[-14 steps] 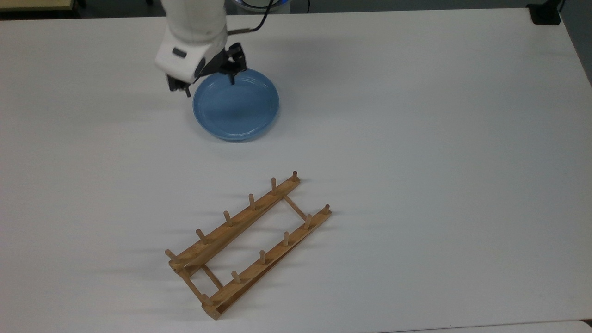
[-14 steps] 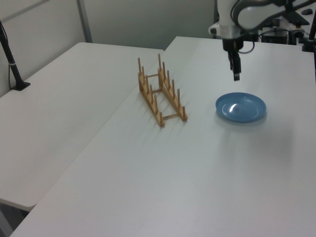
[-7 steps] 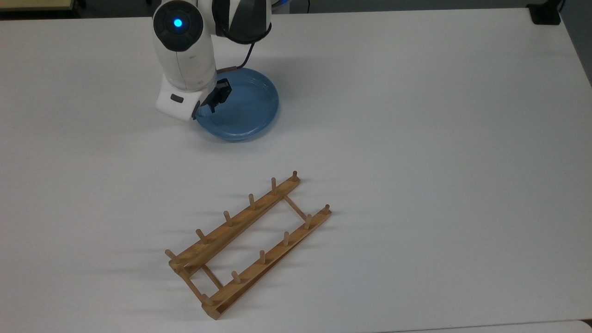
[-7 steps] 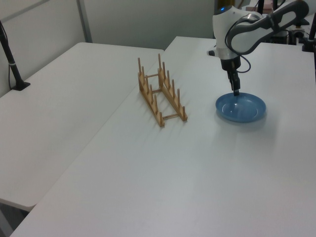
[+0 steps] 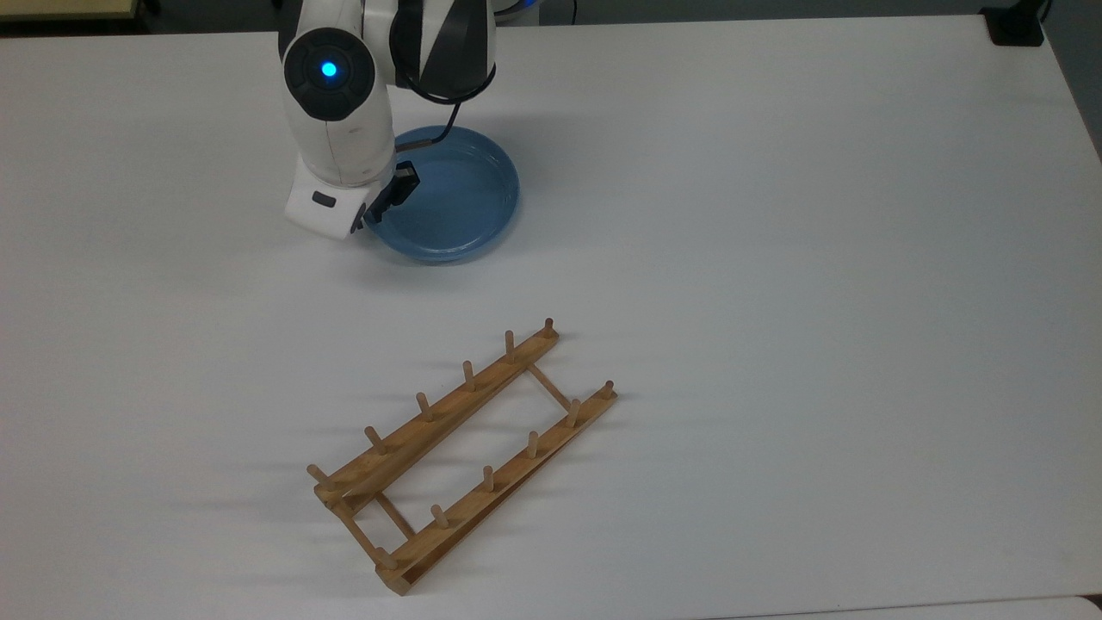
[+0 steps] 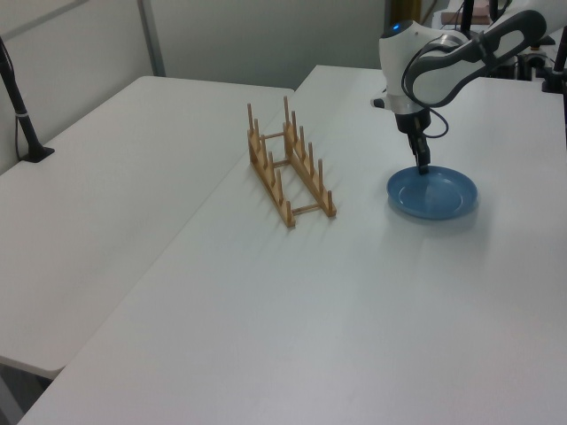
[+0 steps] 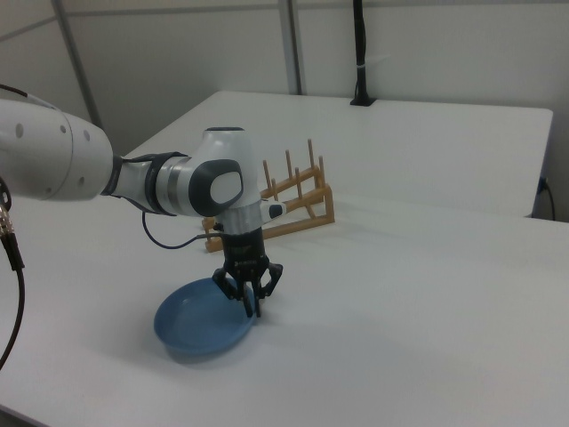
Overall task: Place plate in plate rack
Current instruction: 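Close the gripper on the plate rim, then lift the plate by its rim and carry it over the wooden rack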
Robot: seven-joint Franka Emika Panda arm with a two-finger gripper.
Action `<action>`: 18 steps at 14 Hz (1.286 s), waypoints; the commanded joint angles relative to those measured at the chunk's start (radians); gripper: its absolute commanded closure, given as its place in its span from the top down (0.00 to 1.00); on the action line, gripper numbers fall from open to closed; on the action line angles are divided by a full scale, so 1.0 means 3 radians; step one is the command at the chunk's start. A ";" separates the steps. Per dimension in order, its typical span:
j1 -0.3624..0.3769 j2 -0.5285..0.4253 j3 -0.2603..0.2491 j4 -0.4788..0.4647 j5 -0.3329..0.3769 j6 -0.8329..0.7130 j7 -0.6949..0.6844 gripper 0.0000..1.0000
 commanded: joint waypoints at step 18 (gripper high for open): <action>0.0488 0.0023 0.0021 0.1695 -0.0612 0.0792 0.3102 0.00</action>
